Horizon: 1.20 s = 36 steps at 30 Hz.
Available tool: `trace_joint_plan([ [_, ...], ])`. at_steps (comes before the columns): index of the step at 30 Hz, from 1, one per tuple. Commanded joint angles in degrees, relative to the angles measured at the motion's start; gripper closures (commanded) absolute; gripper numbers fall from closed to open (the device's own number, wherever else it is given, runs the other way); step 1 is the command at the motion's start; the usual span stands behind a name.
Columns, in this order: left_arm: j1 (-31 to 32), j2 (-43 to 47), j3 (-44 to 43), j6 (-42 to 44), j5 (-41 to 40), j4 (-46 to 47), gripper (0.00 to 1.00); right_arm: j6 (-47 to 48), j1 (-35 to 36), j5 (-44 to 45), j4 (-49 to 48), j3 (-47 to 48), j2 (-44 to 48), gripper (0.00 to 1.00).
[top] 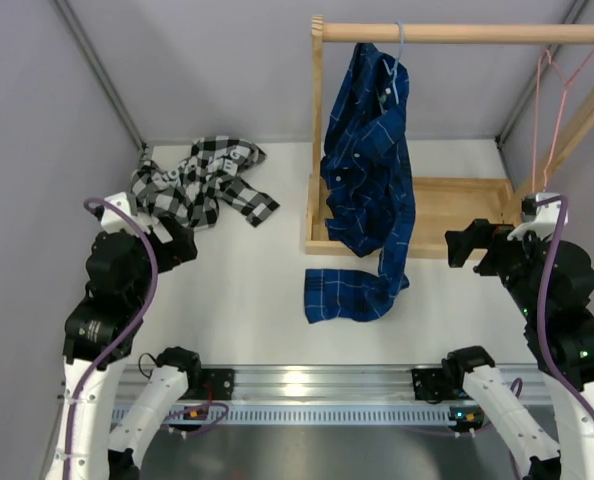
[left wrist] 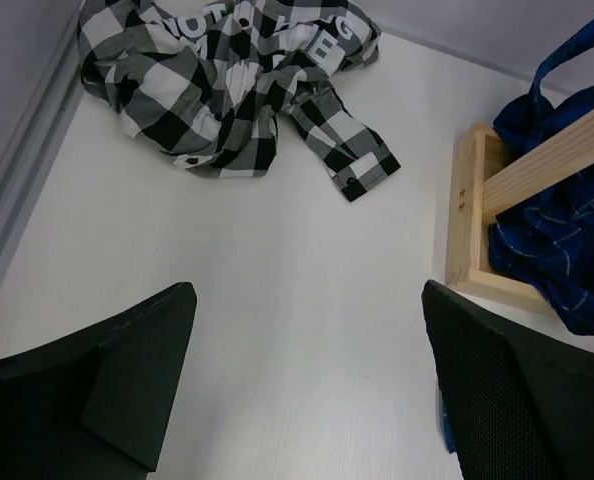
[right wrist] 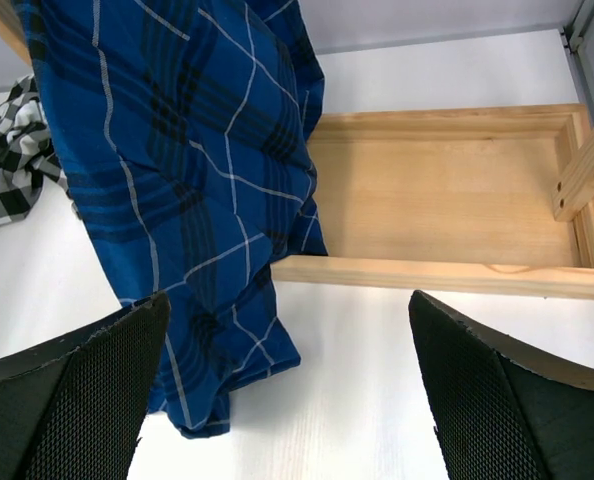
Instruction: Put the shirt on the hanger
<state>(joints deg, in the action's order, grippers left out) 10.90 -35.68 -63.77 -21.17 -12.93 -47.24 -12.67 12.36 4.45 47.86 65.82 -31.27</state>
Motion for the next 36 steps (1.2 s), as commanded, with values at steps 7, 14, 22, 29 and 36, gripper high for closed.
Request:
trace_joint_plan([
  [7, 0.1, -9.5, -7.2, -4.3, -0.3, 0.4, 0.02, -0.3, 0.2, -12.4, -2.8, 3.5, 1.1, 0.01],
  [14, -3.3, -37.3, -17.0, -8.8, -7.8, 8.7, 0.02, -3.8, 0.2, -28.6, -8.9, 8.9, -2.8, 0.0],
  [22, -12.0, -74.3, -39.8, -3.7, -0.3, 7.4, 0.02, -0.7, 0.6, -33.4, -8.4, 8.1, 1.7, 0.0],
  [29, -13.3, -92.0, -54.2, -1.7, -1.0, 0.9, 0.13, 0.0, 1.7, -32.0, -8.1, 4.0, 3.5, 0.01],
  [36, -12.1, -86.3, -49.6, -2.5, -0.2, 0.7, 1.0, 0.2, 2.1, -30.8, -8.4, 3.7, 2.7, 0.0],
])
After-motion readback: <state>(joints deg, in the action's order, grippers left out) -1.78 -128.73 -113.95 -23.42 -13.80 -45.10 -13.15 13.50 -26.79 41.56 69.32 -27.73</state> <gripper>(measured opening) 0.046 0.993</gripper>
